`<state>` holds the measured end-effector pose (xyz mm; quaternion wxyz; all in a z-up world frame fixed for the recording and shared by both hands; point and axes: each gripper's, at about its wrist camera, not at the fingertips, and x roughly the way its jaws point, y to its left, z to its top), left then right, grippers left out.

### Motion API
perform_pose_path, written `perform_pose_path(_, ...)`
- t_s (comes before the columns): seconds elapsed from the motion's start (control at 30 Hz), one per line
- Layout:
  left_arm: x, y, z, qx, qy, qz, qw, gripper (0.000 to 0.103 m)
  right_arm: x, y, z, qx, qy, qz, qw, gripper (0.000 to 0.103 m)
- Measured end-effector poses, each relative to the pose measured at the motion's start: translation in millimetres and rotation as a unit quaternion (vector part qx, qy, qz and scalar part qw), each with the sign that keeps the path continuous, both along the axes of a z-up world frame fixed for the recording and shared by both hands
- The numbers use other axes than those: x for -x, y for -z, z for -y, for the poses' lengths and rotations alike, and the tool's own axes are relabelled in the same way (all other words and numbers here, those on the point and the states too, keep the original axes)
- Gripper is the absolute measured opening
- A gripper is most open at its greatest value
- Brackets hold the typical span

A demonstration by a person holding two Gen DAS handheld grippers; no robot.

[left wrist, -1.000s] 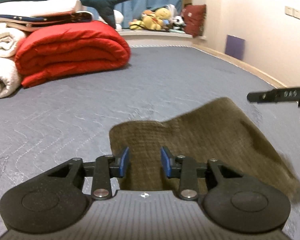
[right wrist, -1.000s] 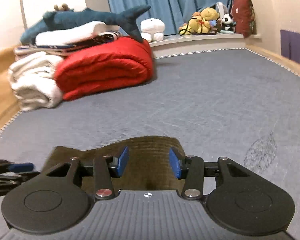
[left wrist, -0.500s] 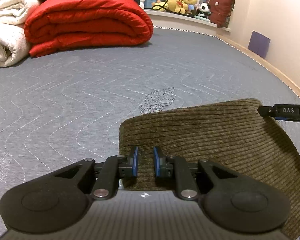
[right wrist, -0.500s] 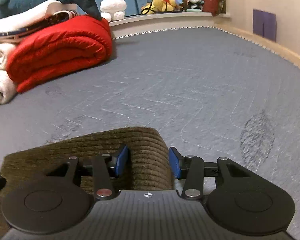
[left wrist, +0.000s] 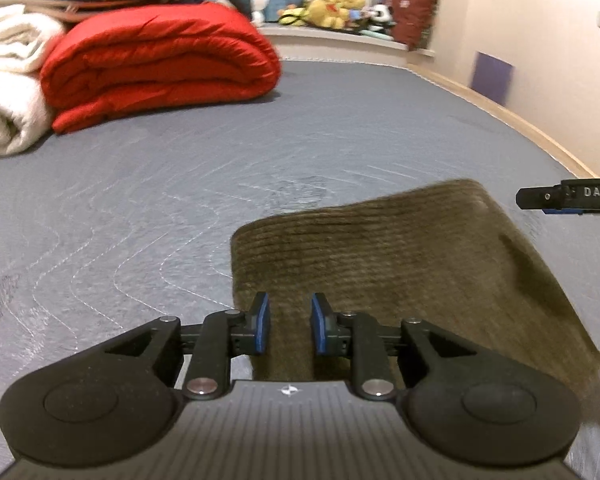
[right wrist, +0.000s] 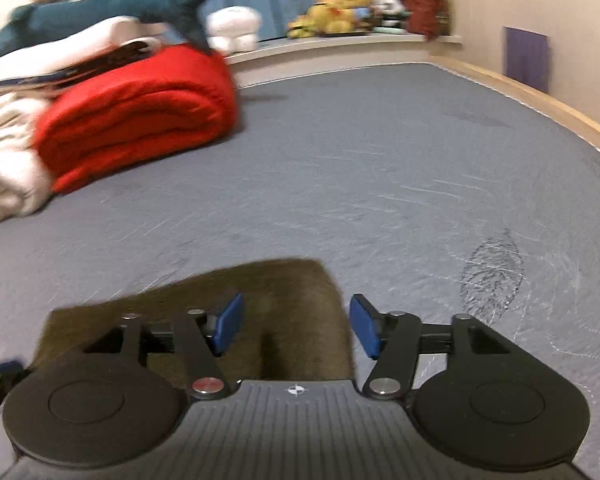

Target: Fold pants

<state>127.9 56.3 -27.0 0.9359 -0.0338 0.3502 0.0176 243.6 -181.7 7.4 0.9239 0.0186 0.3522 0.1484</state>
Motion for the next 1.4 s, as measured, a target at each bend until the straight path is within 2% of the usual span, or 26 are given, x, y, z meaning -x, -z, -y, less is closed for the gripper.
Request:
perform_pose_path(0.1,17,-4,5,-0.015,0.034,0.004,0.9993,0.025,27,-6,7,0.006,-0.049,-0.018,0.999,0.064)
perform_pose_path(0.17,21,4,5,-0.013,0.054,-0.010,0.9984,0.025,42,1,13,0.017,-0.091,-0.058,0.994,0.064)
perform_pose_path(0.23,19,23,3,-0.016,0.057,-0.050,0.9970,0.028,52,17,15,0.065,-0.116,-0.096,0.986,0.065)
perform_pose_path(0.27,21,26,2,-0.015,0.052,-0.048,0.9974,0.029,56,29,16,0.095,-0.122,-0.113,0.981,0.067)
perform_pose_path(0.3,23,23,3,-0.013,0.042,-0.049,0.9978,0.029,59,36,21,0.097,-0.122,-0.116,0.981,0.075)
perform_pose_path(0.37,30,11,8,-0.005,0.030,-0.050,0.9983,0.029,60,35,32,0.060,-0.097,-0.124,0.986,0.076)
perform_pose_path(0.43,42,1,14,0.009,0.051,-0.031,0.9982,0.030,66,26,38,0.034,-0.090,-0.120,0.988,0.074)
perform_pose_path(0.5,47,10,24,-0.013,0.066,-0.054,0.9963,0.030,79,28,34,0.059,-0.113,-0.119,0.985,0.073)
perform_pose_path(0.57,50,33,33,-0.050,0.055,-0.115,0.9906,0.031,90,37,31,0.102,-0.123,-0.112,0.981,0.078)
perform_pose_path(0.63,63,26,41,-0.064,0.037,-0.112,0.9909,0.031,91,32,36,0.089,-0.101,-0.123,0.983,0.080)
perform_pose_path(0.67,72,12,46,-0.064,0.040,-0.099,0.9922,0.043,95,24,38,0.079,-0.085,-0.125,0.985,0.080)
perform_pose_path(0.7,82,-4,50,-0.056,0.045,-0.074,0.9946,0.054,100,16,39,0.077,-0.077,-0.114,0.988,0.079)
perform_pose_path(0.73,92,-19,53,-0.048,0.043,-0.045,0.9969,0.079,110,3,39,0.076,-0.077,-0.092,0.990,0.079)
perform_pose_path(0.77,102,-33,56,-0.046,0.032,-0.017,0.9983,0.093,120,-8,39,0.072,-0.083,-0.074,0.991,0.079)
perform_pose_path(0.83,121,-57,60,-0.043,0.004,0.031,0.9986,0.095,140,-33,38,0.061,-0.080,-0.035,0.994,0.086)
perform_pose_path(0.93,148,-79,67,-0.021,-0.020,0.061,0.9977,0.097,170,-64,41,0.045,-0.036,0.023,0.998,0.092)
perform_pose_path(1.03,177,-85,73,-0.002,-0.059,0.092,0.9941,0.100,202,-81,49,0.022,-0.002,0.058,0.998,0.102)
perform_pose_path(1.1,186,-74,78,0.021,-0.083,0.095,0.9918,0.103,218,-80,52,0.010,-0.001,0.075,0.997,0.102)
perform_pose_path(1.17,182,-58,88,0.041,-0.084,0.073,0.9929,0.103,229,-66,48,0.008,-0.005,0.088,0.996,0.102)
perform_pose_path(1.2,176,-48,93,0.043,-0.093,0.043,0.9938,0.103,231,-56,45,0.009,-0.011,0.084,0.996,0.102)
perform_pose_path(1.27,169,-36,100,0.031,-0.124,0.002,0.9918,0.103,221,-29,39,0.015,-0.016,0.041,0.999,0.102)
perform_pose_path(1.3,166,-32,105,0.018,-0.124,-0.005,0.9922,0.103,216,-22,35,0.019,-0.007,0.017,1.000,0.102)
perform_pose_path(1.37,157,-26,112,-0.006,-0.114,-0.021,0.9933,0.103,209,-19,31,0.014,-0.008,0.012,1.000,0.102)
perform_pose_path(1.4,154,-26,112,0.002,-0.114,-0.023,0.9932,0.103,208,-19,28,0.024,-0.010,0.021,0.999,0.102)
